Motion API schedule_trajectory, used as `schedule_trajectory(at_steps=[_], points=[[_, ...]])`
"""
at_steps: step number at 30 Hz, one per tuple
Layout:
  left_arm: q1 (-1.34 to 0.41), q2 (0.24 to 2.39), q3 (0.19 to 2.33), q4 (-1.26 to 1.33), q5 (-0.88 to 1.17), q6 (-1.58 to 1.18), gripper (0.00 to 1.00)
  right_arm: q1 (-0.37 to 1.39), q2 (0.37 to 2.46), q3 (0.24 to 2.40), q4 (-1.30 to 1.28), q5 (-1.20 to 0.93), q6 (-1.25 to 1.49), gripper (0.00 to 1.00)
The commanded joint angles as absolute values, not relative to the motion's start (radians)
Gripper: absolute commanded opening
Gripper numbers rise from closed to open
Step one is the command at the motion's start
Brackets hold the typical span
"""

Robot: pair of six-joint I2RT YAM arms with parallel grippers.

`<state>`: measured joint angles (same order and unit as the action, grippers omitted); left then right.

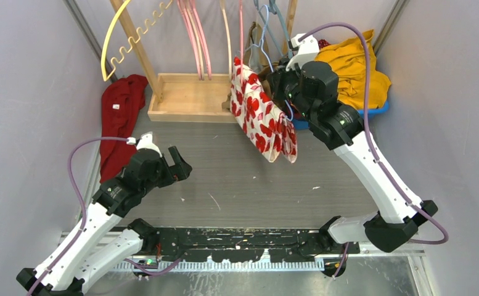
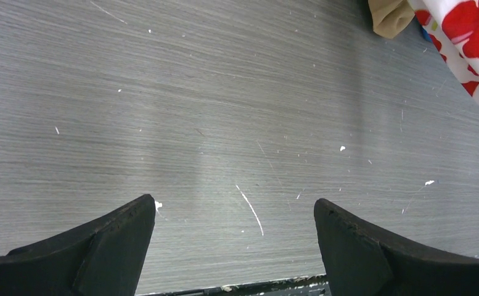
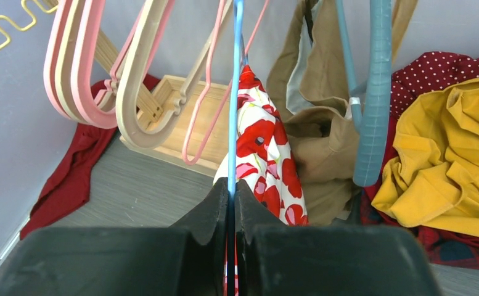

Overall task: Place the skirt on the hanger
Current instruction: Place the hanger at the clothesline.

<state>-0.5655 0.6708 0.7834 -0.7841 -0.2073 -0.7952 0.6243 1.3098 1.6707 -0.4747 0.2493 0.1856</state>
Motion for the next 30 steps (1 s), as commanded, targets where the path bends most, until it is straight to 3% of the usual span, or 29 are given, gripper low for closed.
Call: schedule_trajectory(at_steps=[1,30], points=[[-0.562,0.669,0.827,-0.797,-0.231,-0.769,0.99,0.621,1.304,1.754,-0.304,0.225,0.200,0.01],[-0.563,0.633,0.783,-0.773,-0.217,-0.769,0.99,0.615,1.597,2.090,-0.228,0.271,0.134,0.01]])
